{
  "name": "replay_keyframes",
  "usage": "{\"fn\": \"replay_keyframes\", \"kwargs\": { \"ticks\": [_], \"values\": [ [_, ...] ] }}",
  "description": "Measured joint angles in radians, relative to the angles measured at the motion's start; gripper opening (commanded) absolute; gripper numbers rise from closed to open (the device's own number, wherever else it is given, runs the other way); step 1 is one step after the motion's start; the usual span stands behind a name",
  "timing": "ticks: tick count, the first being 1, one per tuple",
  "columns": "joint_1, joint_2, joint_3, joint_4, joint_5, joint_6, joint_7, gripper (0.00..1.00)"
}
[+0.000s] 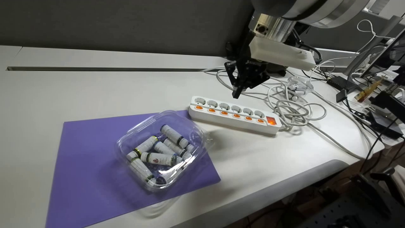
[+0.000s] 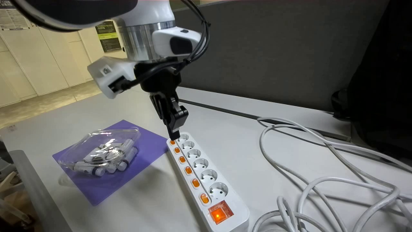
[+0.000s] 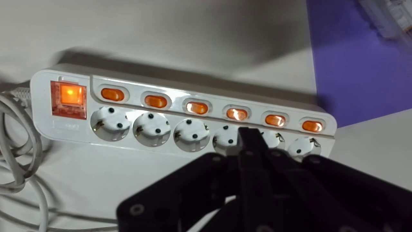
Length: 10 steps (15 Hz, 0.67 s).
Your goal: Turn on the third switch from the left side of the adapter
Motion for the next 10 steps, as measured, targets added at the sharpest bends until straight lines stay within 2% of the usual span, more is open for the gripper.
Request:
{"fn": "replay_keyframes", "kwargs": {
  "ticks": [4, 10],
  "values": [
    [0.002, 0.009, -0.001, -0.003, 0.014, 0.011, -0.007, 0.00],
    [0.008, 0.059, 0.001, -0.024, 0.037, 0.146, -0.024, 0.00]
  ]
}}
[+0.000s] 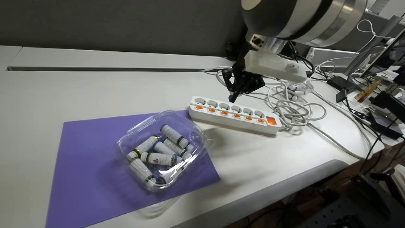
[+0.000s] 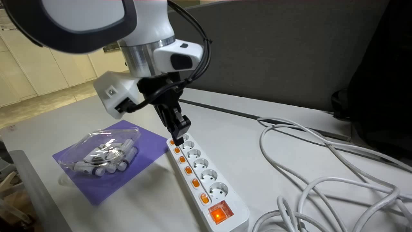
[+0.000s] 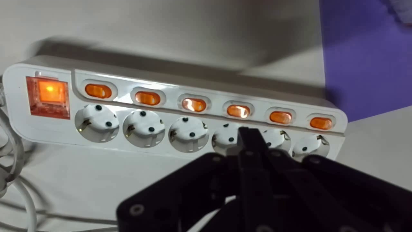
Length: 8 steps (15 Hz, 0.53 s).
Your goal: Turn on the third switch from the left side of the adapter
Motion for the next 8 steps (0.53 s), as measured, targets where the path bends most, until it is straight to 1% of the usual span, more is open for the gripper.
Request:
{"fn": "replay_keyframes", "kwargs": {
  "ticks": [8],
  "values": [
    [0.004, 0.067, 0.002, -0.011, 0.005, 0.095, -0.002, 0.00]
  ]
}}
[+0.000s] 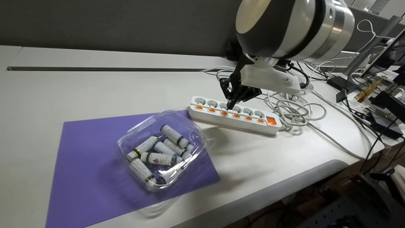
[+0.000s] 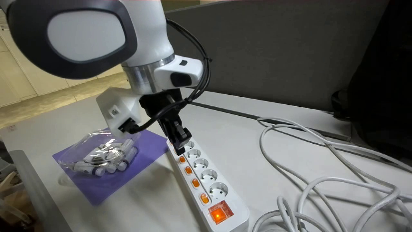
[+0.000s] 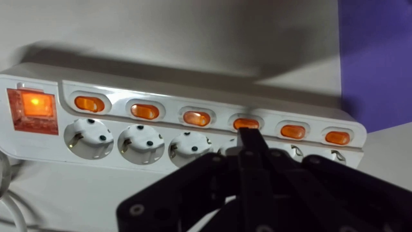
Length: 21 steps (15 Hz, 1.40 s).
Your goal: Turn on the third switch from the left side of the adapter
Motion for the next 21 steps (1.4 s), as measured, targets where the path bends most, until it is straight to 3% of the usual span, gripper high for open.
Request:
{"fn": "replay_keyframes", "kwargs": {
  "ticks": [13, 21],
  "values": [
    [-0.004, 0.068, 0.017, 0.000, 0.024, 0.056, 0.000, 0.00],
    [-0.039, 0.070, 0.063, 0.010, 0.064, 0.058, -0.001, 0.01]
  ]
}}
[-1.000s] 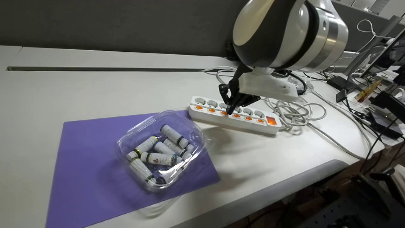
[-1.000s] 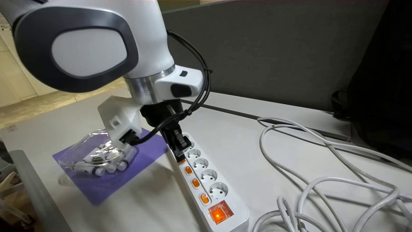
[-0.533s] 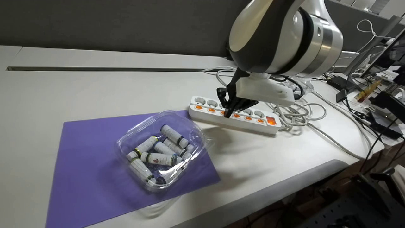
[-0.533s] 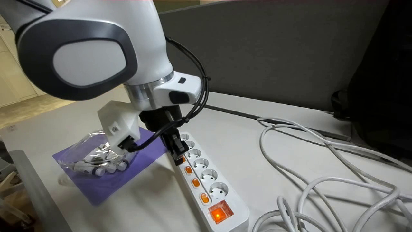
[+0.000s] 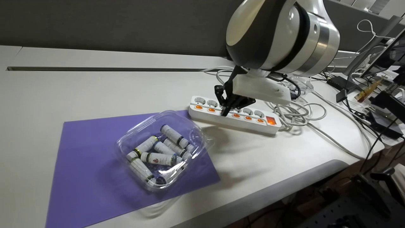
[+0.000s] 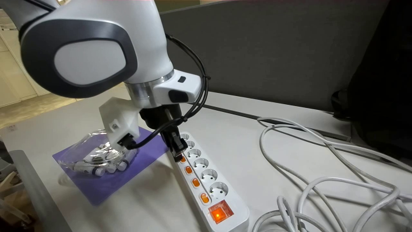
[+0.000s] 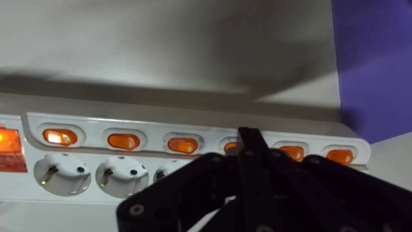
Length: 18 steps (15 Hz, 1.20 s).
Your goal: Turn on the third switch from the left side of the adapter
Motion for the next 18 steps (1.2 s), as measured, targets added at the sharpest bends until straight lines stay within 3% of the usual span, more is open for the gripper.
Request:
{"fn": "replay_keyframes", "kwargs": {
  "ticks": [18],
  "values": [
    [0.008, 0.001, -0.015, 0.017, 0.023, -0.044, 0.011, 0.00]
  ]
}}
